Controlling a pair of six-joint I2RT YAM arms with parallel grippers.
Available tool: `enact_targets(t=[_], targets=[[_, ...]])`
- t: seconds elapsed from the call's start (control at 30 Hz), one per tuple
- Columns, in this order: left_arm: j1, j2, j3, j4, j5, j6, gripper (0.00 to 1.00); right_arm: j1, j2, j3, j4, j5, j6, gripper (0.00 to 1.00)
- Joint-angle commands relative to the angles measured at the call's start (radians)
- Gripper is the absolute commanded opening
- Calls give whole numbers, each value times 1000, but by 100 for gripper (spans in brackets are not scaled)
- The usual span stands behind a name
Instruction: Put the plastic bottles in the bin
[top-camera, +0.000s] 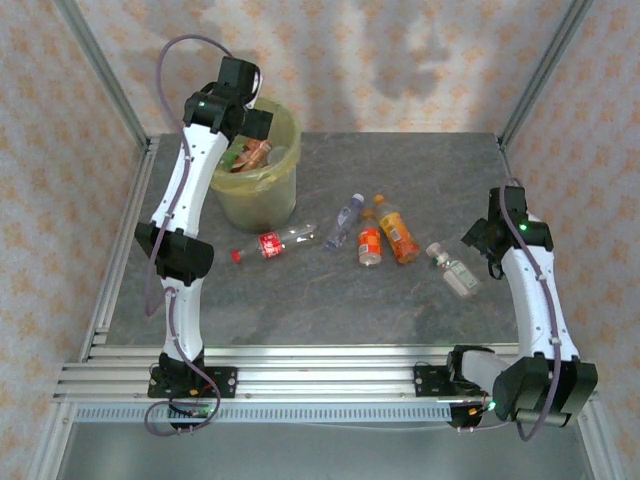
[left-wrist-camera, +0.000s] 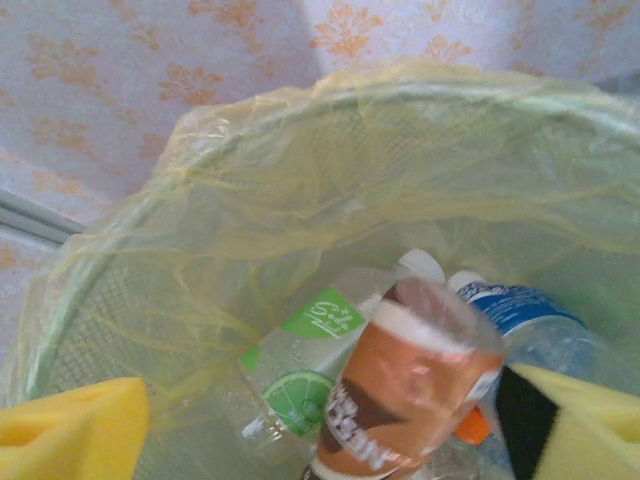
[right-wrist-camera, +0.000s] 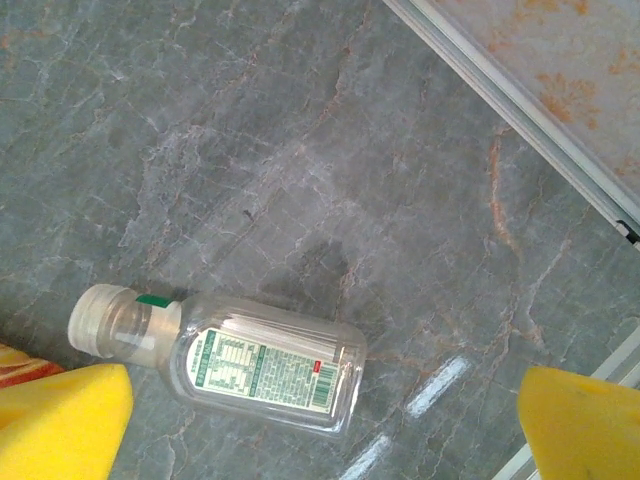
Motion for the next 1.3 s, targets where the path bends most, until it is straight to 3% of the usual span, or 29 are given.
enact_targets(t=[0.0,0.27,0.47,0.97,1.27], targets=[[3,-6,46,-5,-20,-4,94,-23,8,-23,34,-28,-20,99],[3,-24,52,-20,-16,-34,99,-34,50,-34,40,-15,-40,100],[2,-111,23,-15,-14,-98,100,-71,87,-64,97,-127,-68,100],[1,-586,-521,233,320,-302,100,-223,171,-166,242,-473,-135,99],[-4,-727,-715,309,349,-362,100,-227,200,-205,272,-514,-137,99]])
